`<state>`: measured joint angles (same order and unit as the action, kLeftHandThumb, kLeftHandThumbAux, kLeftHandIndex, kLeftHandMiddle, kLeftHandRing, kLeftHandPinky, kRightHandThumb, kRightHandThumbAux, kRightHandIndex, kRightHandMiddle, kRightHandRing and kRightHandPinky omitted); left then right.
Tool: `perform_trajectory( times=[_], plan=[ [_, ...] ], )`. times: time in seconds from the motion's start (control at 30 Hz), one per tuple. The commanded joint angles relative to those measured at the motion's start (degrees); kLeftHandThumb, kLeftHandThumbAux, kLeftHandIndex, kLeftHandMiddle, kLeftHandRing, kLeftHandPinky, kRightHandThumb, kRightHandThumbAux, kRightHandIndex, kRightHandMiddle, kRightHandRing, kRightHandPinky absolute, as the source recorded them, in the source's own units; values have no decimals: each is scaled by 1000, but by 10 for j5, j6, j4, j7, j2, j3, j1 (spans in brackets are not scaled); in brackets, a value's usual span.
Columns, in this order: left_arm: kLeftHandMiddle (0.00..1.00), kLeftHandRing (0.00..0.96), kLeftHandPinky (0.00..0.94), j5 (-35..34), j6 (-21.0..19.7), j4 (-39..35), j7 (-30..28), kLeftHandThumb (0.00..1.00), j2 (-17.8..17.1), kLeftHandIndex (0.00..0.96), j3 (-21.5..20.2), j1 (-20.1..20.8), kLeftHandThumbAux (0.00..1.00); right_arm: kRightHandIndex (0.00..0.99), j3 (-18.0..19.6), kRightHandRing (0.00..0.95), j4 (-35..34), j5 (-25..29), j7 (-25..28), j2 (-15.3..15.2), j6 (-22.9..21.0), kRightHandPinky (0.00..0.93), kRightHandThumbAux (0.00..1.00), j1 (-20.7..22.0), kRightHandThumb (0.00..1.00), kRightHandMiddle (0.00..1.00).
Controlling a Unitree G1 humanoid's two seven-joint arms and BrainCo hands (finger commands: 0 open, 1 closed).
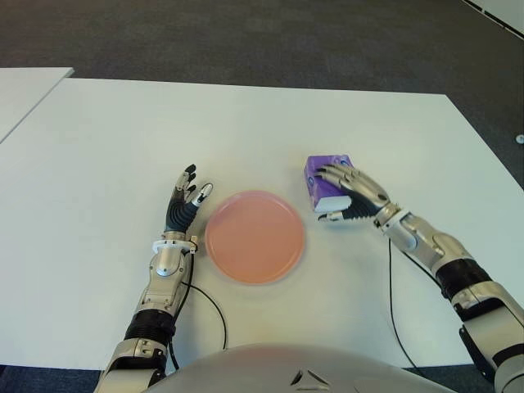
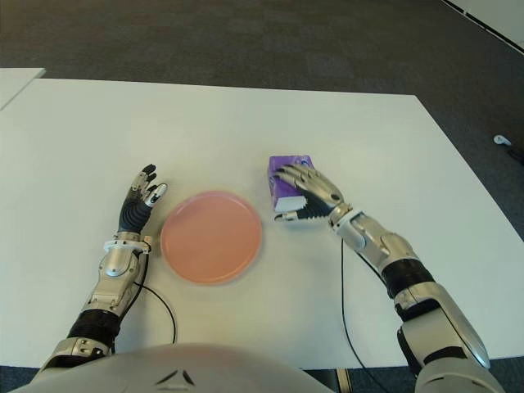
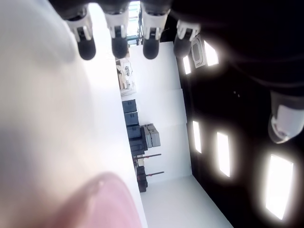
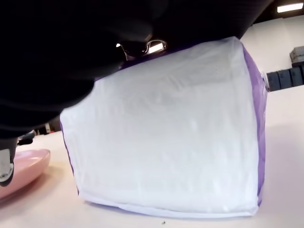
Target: Put the tissue paper into the plate.
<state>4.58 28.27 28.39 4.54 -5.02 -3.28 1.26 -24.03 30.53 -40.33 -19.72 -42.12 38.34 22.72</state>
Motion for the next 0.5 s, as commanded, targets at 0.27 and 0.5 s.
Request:
perform_trajectory(
  times=[0.27,0.5],
  plan=[
    [0,0,0,3,-17,31,0,0,-2,0,2,-19,402,0,72,0,-54,-8,0,8,-38,0,356,44,327,0],
    [0,0,0,3,-21,31,3,0,-1,0,0,-21,405,0,80,0,-61,-11,14,14,-54,0,335,51,333,0]
  ],
)
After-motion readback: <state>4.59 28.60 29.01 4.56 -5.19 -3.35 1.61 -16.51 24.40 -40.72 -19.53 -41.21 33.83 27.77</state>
